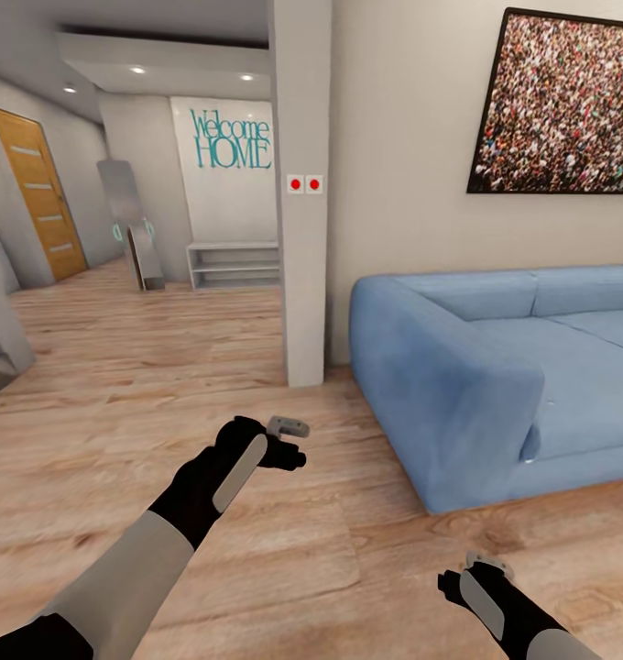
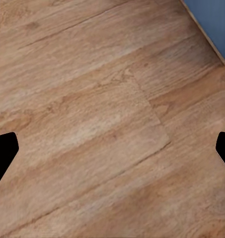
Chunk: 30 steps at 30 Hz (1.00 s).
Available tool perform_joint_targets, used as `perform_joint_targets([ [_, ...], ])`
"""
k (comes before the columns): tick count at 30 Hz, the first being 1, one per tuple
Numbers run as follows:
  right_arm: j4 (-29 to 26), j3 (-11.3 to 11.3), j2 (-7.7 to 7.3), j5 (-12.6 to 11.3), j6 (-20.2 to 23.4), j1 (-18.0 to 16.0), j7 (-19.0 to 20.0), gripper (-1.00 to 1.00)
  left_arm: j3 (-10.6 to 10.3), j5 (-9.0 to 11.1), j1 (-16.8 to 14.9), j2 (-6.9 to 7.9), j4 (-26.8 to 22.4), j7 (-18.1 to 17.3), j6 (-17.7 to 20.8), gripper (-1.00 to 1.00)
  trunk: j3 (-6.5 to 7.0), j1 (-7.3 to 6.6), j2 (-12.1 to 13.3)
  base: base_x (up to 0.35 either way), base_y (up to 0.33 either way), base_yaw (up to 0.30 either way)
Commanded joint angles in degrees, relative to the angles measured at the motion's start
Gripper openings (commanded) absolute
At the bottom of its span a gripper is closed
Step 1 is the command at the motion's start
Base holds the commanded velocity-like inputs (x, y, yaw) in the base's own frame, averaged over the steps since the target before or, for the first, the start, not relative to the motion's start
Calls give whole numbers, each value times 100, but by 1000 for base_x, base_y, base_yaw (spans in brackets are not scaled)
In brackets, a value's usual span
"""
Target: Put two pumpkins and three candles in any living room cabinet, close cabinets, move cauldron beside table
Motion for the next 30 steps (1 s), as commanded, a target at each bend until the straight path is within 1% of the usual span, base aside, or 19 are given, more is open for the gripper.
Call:
perform_joint_targets([
  [1, -14, 48, -7, -49, 23, -2, -43, 100, -6, 60, -5, 1, -20, 55, 21, 100, -6, 0, -3, 80, -65, 0],
  [6, -14, 48, -7, -49, 23, -2, -43, 100, 7, 61, 11, 11, -247, 67, 79, 100, -6, 0, -3, 43, -35, 0],
  [9, -14, 48, -7, -49, 23, -2, -43, 100, 30, 66, 24, 19, -602, 206, 243, 100, -6, 0, -3, 14, -11, 0],
  [10, -14, 48, -7, -49, 23, -2, -43, 100, 43, 67, 31, 24, -848, 311, 245, 100, -6, 0, -3, 7, -6, 0],
  [12, -14, 48, -7, -49, 23, -2, -43, 100, 53, 67, 73, 30, -1094, 416, 245, 100, -6, 0, -3, 5, -4, 0],
  [13, -14, 48, -7, -49, 23, -2, -43, 100, 61, 68, 138, 40, -1297, 497, 245, 100, -6, 0, -3, 3, -2, 0],
  [16, -14, 48, -7, -49, 34, -2, -43, 100, 69, 71, 220, 53, -1523, 584, 245, 100, -6, 0, -3, 2, -1, 0],
  [19, -14, 48, -7, -49, 54, -2, -40, 100, 72, 80, 253, 68, -1611, 620, 245, 100, -6, 0, -3, 0, 0, 0],
  [21, -14, 48, -7, -49, 65, -2, -37, 100, 74, 99, 267, 115, -1663, 635, 245, 100, -6, 0, -3, 0, 0, 0],
  [23, -14, 48, -7, -49, 69, -2, -36, 100, 74, 107, 271, 131, -1680, 639, 245, 100, -6, 0, -3, 0, 0, 0],
  [26, -14, 48, -7, -49, 74, -2, -35, 100, 75, 117, 278, 181, -1698, 643, 245, 100, -73, 8, -7, 0, 0, 0],
  [30, -14, 48, -7, -49, 75, -2, -31, 100, 75, 120, 281, 193, -1699, 645, 245, 100, -161, 18, -12, 0, 0, 0],
])
